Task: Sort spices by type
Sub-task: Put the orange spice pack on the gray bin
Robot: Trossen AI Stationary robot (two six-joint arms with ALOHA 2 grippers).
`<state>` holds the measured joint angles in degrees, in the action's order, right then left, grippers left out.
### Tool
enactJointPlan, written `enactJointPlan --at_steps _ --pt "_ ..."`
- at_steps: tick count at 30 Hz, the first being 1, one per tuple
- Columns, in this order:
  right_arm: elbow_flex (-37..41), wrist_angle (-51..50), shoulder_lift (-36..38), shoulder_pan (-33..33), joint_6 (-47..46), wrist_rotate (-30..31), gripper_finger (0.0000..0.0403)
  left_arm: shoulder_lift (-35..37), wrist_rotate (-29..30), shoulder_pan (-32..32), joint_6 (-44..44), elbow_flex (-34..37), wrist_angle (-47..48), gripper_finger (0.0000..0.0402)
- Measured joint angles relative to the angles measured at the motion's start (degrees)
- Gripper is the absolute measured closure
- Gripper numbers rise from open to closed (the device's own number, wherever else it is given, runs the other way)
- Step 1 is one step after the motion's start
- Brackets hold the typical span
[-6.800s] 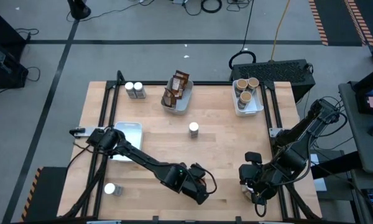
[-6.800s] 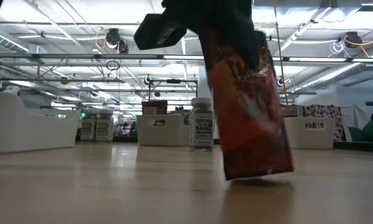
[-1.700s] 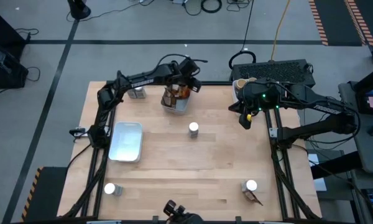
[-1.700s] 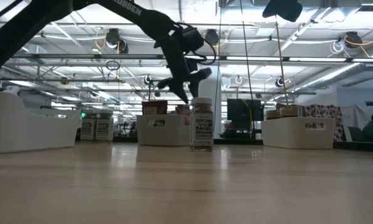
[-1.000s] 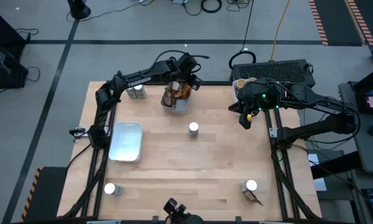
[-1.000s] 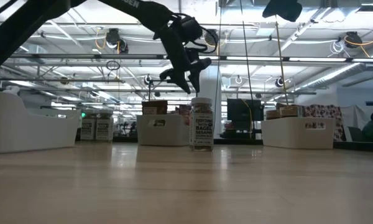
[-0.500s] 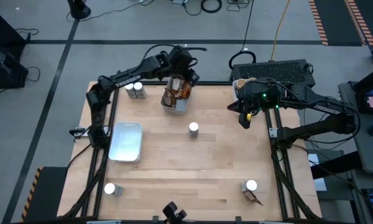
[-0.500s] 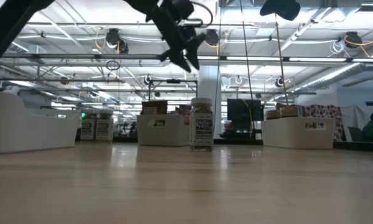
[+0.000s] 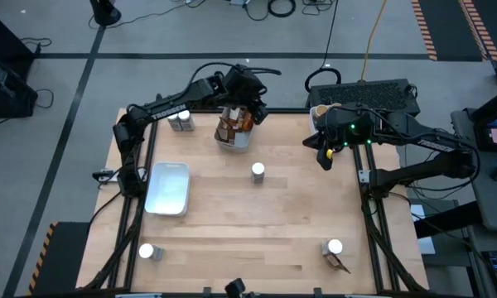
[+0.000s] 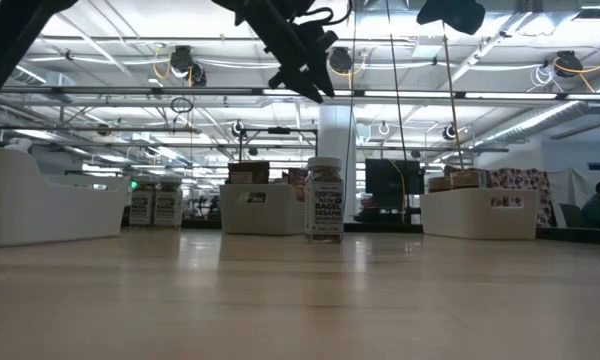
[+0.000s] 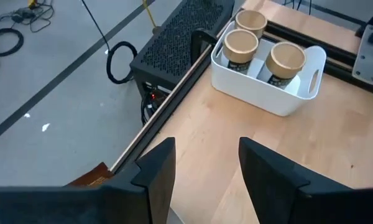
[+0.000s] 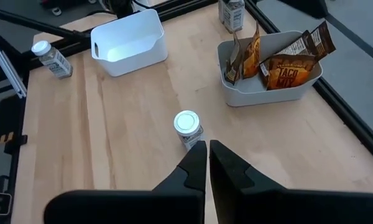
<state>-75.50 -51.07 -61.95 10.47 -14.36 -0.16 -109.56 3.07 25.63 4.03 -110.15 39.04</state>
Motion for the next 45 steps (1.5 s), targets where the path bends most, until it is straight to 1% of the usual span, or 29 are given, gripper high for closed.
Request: enactJointPlan --at_steps 10,14,17,19,21,23,25,28,30,32,36,40,42,45 --pt "0.0 -0.1 0.0 -0.1 -1.6 -0.2 0.0403 0.1 -0.3 -0.3 -0.1 0.0 0.8 0.0221" --pt "0.0 -0.2 0.0 -0.8 -2.9 -1.4 0.0403 0.3 -4.0 -1.4 -1.5 0.0 1.2 0.0221" --pt "0.0 -0.2 -0.4 -2.9 -4.2 -1.8 0.0403 0.9 -6.2 -2.4 -2.9 0.0 1.7 0.0221" --pt "0.0 -0.1 -1.1 -4.6 -5.8 -1.9 0.0403 2.3 -9.4 -2.6 -3.0 0.1 2.5 0.0221" --pt "0.0 0.4 -2.3 -6.3 -7.5 -1.8 0.0403 4.1 -13.2 -2.6 -3.4 0.1 1.1 0.0221" --pt "0.0 0.9 -3.7 -8.2 -9.3 -1.8 0.0403 6.4 -15.5 -2.6 -4.7 0.1 1.5 0.0221" --pt "0.0 1.6 -5.2 -10.1 -11.2 -1.9 0.0403 8.2 -16.4 -2.5 -6.4 0.0 1.2 0.0221" --pt "0.0 1.8 -7.6 -13.2 -14.9 -2.0 0.0403 10.3 -17.1 -2.0 -8.9 0.0 3.5 0.0221" --pt "0.0 2.1 -9.0 -15.0 -18.1 -3.5 0.0403 11.4 -17.7 -1.9 -10.4 0.5 4.6 0.0221" --pt "0.0 3.4 -10.4 -16.9 -21.7 -4.7 0.0403 12.8 -19.4 -1.9 -11.0 2.2 5.2 0.0221" --pt "-0.9 4.1 -13.2 -20.8 -28.8 -4.8 0.0403 15.3 -24.8 -2.0 -11.8 8.2 4.1 0.0221" --pt "-3.5 4.1 -15.8 -24.4 -35.0 -5.0 0.0403 18.5 -31.3 -2.6 -10.5 14.9 0.6 0.0221" --pt "-4.9 3.8 -17.1 -25.9 -38.1 -6.7 0.0403 20.1 -33.8 -3.5 -10.5 17.9 -2.4 0.0221" --pt "-6.6 1.8 -18.3 -27.8 -43.8 -11.5 0.0403 21.7 -34.6 -4.5 -10.8 21.5 -4.1 0.0221"
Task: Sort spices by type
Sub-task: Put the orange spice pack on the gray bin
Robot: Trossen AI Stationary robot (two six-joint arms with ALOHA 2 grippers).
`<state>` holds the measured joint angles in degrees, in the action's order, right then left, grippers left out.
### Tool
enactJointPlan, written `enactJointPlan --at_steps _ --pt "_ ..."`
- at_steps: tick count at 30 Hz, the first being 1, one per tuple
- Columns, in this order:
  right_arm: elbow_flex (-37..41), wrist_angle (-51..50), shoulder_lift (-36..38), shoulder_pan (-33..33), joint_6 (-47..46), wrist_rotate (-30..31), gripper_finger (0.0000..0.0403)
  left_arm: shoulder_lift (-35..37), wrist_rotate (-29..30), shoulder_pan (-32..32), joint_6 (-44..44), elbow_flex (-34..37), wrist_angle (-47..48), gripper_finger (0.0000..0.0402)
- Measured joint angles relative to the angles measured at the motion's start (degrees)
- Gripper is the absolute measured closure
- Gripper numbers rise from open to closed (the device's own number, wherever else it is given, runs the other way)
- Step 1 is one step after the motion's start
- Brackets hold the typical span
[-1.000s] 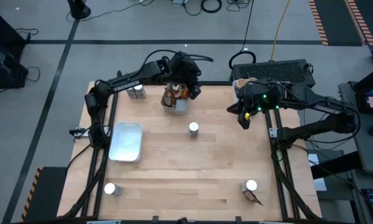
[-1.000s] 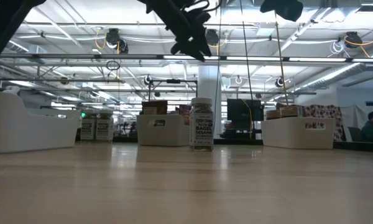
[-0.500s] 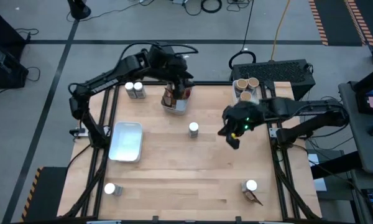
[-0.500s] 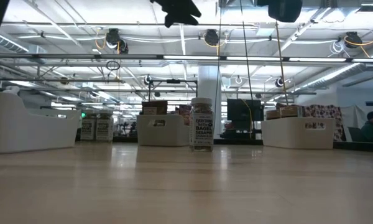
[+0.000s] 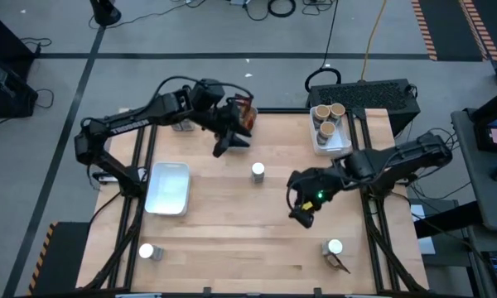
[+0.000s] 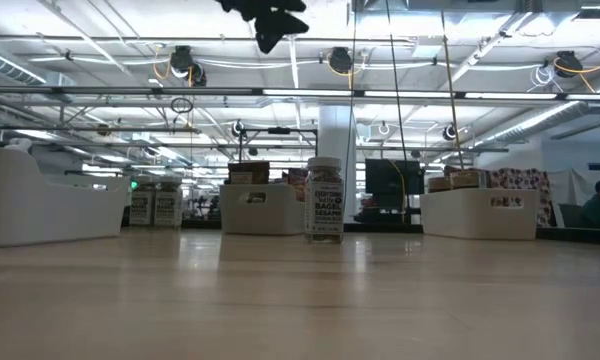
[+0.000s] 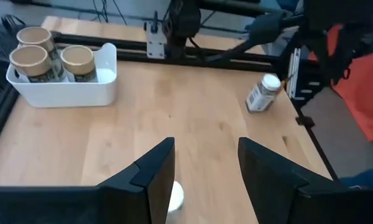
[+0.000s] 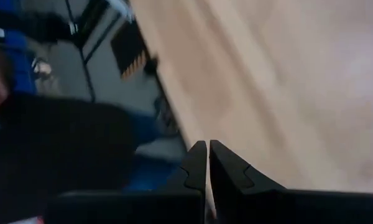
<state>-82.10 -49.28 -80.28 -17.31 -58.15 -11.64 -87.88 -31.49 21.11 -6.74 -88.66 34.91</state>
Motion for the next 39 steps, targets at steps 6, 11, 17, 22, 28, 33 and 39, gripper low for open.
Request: enactJointPlan --at_steps 6,11,17,22,28,33,39 --pt "-0.3 -6.3 -1.4 -3.9 -14.8 -10.6 0.0403 0.7 0.1 -0.6 0.0 2.3 -1.6 0.0221" --pt "-0.3 -9.8 -1.5 -7.2 -22.3 -12.5 0.0403 0.7 0.1 -0.6 -0.1 2.5 -1.7 0.0221" --pt "-0.3 -16.4 -2.3 -12.1 -29.3 -15.9 0.038 0.7 0.1 -0.9 0.4 2.5 -3.9 0.0221" --pt "0.7 -17.7 -5.2 -16.6 -29.3 -18.3 0.0317 0.7 0.3 -1.1 2.8 2.5 -5.3 0.0221" --pt "2.0 -17.5 -7.8 -20.2 -27.0 -15.4 0.0218 0.7 1.8 -1.7 4.8 2.5 -7.4 0.0221" --pt "3.3 -17.6 -7.7 -24.0 -31.5 -13.2 0.0155 0.7 2.2 -1.7 7.7 2.5 -7.9 0.0221" --pt "7.2 -13.6 -7.7 -29.9 -38.9 -9.2 0.0133 0.7 2.5 -1.7 8.0 2.5 -7.9 0.0221"
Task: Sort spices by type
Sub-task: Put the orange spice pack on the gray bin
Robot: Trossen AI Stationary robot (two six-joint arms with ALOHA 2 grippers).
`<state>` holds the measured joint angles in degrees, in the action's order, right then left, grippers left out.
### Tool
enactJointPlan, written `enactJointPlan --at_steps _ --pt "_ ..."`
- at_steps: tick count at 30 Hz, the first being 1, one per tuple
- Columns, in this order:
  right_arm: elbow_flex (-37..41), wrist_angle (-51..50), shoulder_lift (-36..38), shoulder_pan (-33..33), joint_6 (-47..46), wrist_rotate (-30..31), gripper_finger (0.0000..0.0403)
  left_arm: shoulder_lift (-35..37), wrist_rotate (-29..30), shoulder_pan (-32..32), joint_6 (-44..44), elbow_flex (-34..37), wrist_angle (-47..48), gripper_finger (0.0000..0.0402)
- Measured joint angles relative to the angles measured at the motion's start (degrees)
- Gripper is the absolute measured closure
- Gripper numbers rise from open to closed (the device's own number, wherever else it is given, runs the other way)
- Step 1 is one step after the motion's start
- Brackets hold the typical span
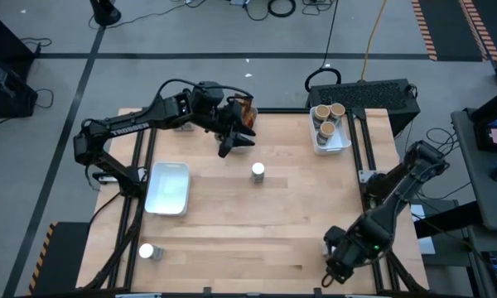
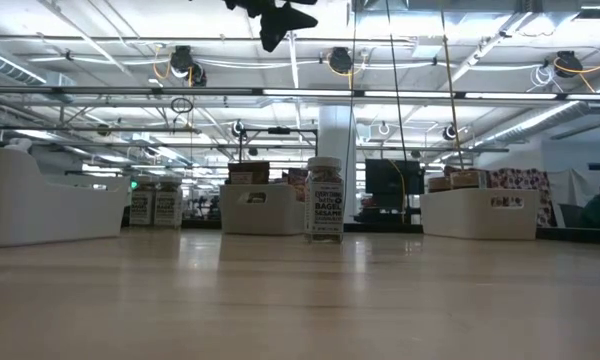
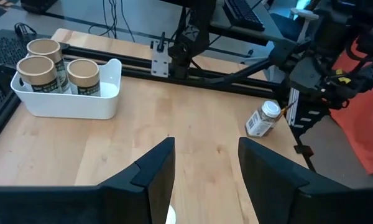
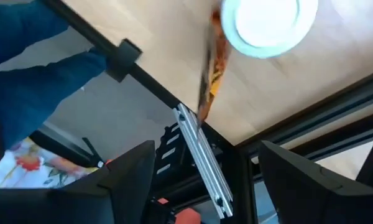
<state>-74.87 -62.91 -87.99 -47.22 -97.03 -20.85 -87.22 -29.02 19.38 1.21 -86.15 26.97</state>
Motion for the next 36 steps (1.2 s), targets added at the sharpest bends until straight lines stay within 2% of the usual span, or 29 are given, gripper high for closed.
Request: enactJointPlan --at_steps 6,12,20,27,36 --pt "2.3 5.8 0.0 -3.5 -7.6 0.9 0.0137 0.0 1.0 0.0 0.0 0.0 0.0 0.0221" --pt "3.9 8.8 -0.3 -5.6 -13.2 7.2 0.0137 0.0 1.0 0.0 -0.2 0.0 0.6 0.0221" --pt "4.1 10.2 -6.8 -6.6 -7.8 7.4 0.0138 0.0 0.9 0.0 -1.7 0.0 1.2 0.0221" --pt "4.1 10.9 -11.0 -6.6 -7.3 7.5 0.0139 0.0 0.9 0.0 -1.8 0.0 1.2 0.0221" --pt "4.1 11.8 -13.1 -7.7 -6.2 10.6 0.0194 0.0 0.9 0.0 -1.7 0.0 0.5 0.0221"
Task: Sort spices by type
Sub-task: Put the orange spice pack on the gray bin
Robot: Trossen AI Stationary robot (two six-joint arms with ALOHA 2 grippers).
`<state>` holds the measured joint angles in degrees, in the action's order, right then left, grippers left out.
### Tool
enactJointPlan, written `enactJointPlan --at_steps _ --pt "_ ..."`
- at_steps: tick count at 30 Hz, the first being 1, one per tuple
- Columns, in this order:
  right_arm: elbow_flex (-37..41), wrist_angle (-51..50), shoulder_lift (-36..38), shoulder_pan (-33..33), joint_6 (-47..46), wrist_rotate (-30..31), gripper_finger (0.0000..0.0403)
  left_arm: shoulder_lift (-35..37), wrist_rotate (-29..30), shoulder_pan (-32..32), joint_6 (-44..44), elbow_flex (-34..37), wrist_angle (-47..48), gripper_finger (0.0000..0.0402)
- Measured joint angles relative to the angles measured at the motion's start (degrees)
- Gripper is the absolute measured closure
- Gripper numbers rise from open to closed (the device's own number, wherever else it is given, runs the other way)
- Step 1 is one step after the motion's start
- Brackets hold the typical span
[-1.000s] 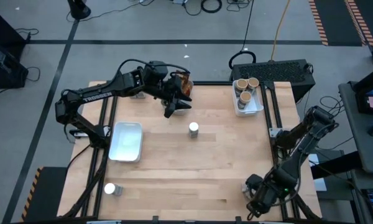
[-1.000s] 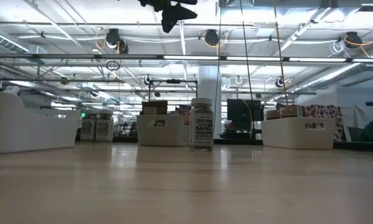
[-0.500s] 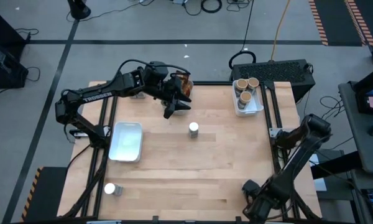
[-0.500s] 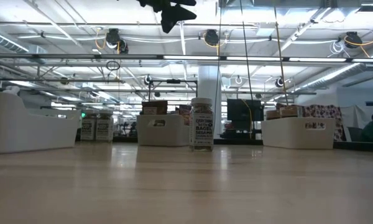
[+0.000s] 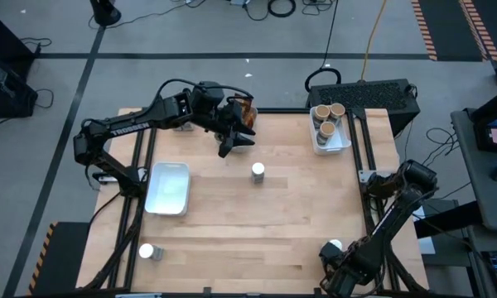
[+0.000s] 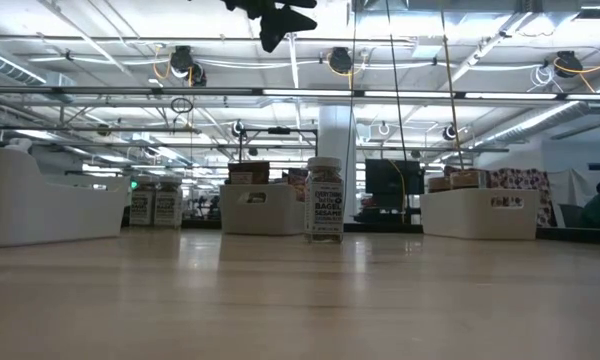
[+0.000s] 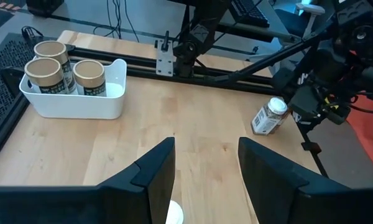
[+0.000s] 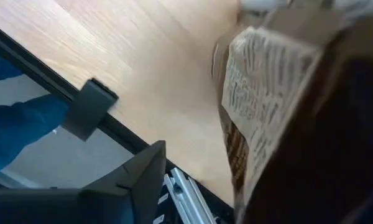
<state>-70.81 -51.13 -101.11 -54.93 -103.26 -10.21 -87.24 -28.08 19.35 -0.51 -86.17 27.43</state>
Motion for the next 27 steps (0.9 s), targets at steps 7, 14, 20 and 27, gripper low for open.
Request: enactJointPlan --at_steps 7,14,20,27 --pt "0.0 0.0 -0.7 -1.3 0.0 0.5 0.0241 0.0 0.0 0.0 0.2 0.0 0.0 0.0221" --pt "0.0 0.0 -0.7 -2.2 -0.8 1.3 0.0292 0.0 0.0 0.0 0.2 0.0 0.0 0.0221" --pt "0.0 0.1 -0.7 -2.2 0.4 1.6 0.0338 0.0 0.0 0.0 1.7 0.0 0.0 0.0221" --pt "0.0 0.6 -0.7 -2.4 1.8 3.2 0.0394 0.0 -0.4 0.0 1.8 0.0 0.0 0.0221"
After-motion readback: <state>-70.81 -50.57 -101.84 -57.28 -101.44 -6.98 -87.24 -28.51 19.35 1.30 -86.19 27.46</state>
